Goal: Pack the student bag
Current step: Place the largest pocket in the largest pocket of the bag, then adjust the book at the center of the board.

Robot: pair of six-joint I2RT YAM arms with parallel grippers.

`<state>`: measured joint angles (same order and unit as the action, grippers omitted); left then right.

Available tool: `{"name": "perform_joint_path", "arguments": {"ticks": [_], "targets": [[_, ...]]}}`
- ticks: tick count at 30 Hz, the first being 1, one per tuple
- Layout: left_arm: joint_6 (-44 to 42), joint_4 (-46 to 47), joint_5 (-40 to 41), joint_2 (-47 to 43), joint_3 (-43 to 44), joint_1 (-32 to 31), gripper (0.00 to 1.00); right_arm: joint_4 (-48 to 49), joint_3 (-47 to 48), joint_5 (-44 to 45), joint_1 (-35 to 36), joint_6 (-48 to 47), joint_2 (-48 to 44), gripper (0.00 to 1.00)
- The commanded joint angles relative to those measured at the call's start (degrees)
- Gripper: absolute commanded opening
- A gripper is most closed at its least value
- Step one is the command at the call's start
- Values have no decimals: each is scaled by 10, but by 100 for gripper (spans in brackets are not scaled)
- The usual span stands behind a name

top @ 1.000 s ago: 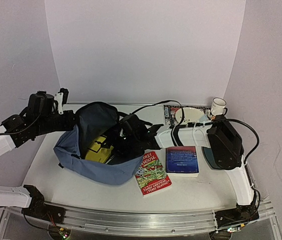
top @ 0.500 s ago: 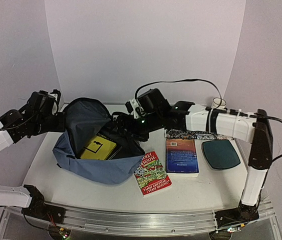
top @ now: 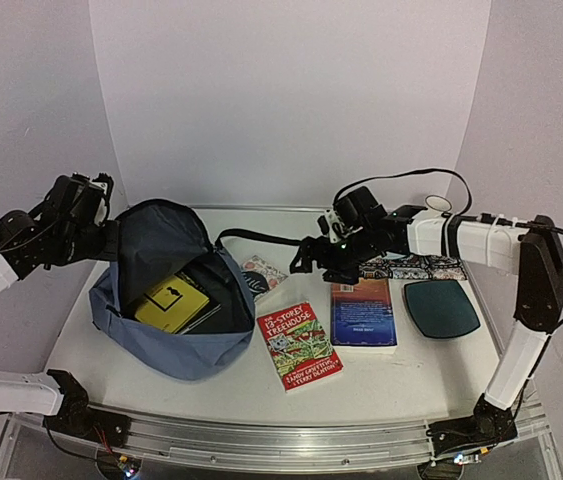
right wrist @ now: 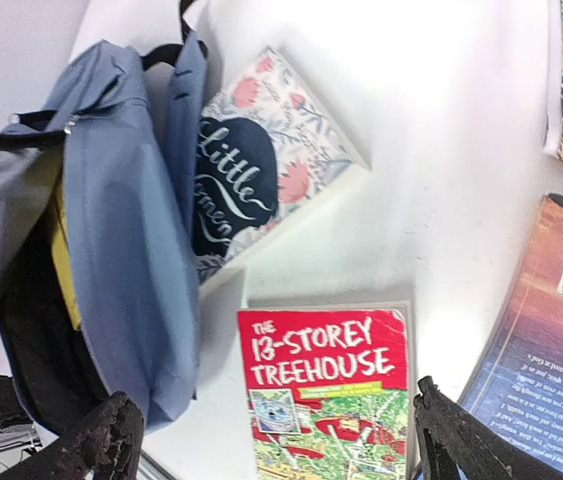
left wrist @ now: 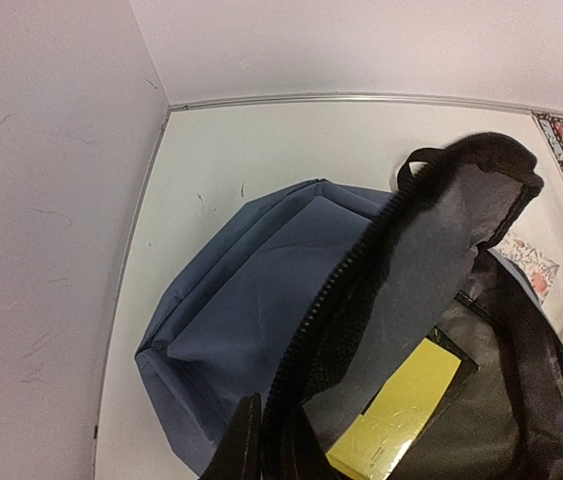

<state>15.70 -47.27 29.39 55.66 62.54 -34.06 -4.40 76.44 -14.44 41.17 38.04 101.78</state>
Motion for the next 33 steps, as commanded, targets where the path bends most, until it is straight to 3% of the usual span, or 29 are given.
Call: {"name": "perform_joint_path", "arguments": {"ticks": [1, 7, 12, 23, 33], "targets": [[-17, 15, 4, -14, 47, 4, 17, -9, -4, 1, 0, -22, 23, 95], [-39, 15, -15, 7, 106, 4, 45, -7, 6, 2, -10, -7, 51, 94], [-48, 18, -103, 86, 169, 4, 65, -8, -3, 14, -14, 4, 53, 94], [-36, 56, -323, 319, 244, -2, 76, -9, -46, 19, -15, 13, 36, 92], [-69, 57, -240, 530, 358, -128, 76, -6, -106, 107, -18, 34, -21, 93]]}}
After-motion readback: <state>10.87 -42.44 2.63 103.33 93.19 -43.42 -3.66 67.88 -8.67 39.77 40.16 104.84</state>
